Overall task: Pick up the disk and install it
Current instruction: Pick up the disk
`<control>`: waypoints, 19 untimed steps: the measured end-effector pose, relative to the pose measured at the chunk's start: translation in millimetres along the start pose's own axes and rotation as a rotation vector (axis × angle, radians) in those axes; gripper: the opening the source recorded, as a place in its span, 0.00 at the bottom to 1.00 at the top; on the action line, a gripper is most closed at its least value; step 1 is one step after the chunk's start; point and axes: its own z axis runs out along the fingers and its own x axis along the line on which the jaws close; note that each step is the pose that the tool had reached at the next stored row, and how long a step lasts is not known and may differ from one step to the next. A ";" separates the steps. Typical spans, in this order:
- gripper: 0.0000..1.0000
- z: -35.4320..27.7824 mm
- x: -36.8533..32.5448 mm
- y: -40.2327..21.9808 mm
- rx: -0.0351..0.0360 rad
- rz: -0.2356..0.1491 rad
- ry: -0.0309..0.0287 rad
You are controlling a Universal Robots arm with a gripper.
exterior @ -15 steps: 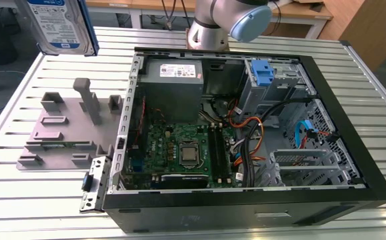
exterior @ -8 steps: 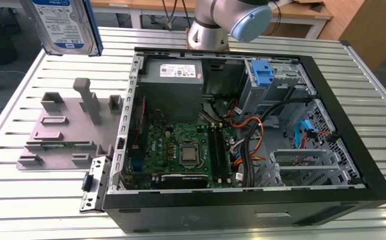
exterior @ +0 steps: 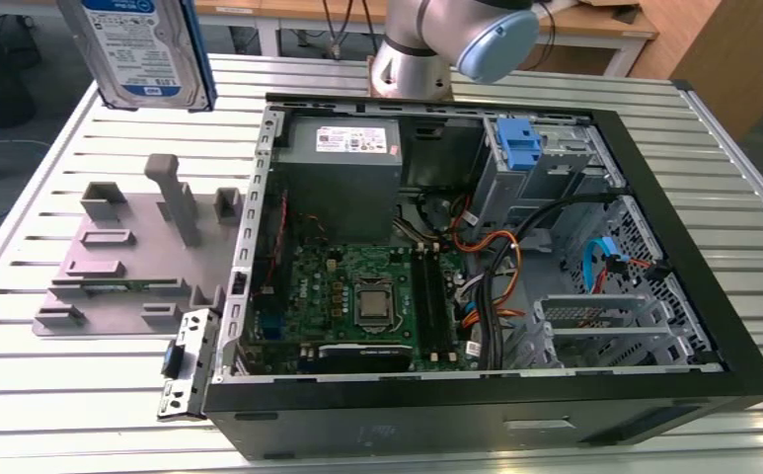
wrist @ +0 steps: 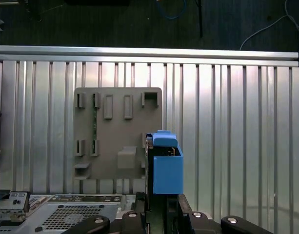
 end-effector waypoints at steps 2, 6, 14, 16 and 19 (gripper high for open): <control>0.35 0.0 0.0 -3.9 0.0000 0.000 0.0000; 0.35 -0.2 -0.1 -13.2 0.0000 0.000 0.0000; 0.35 -0.4 -0.1 -31.7 0.0000 0.000 0.0001; 0.35 -0.4 -0.1 -36.4 0.0000 0.000 0.0000; 0.35 -0.6 -0.2 -44.3 0.0000 0.000 0.0001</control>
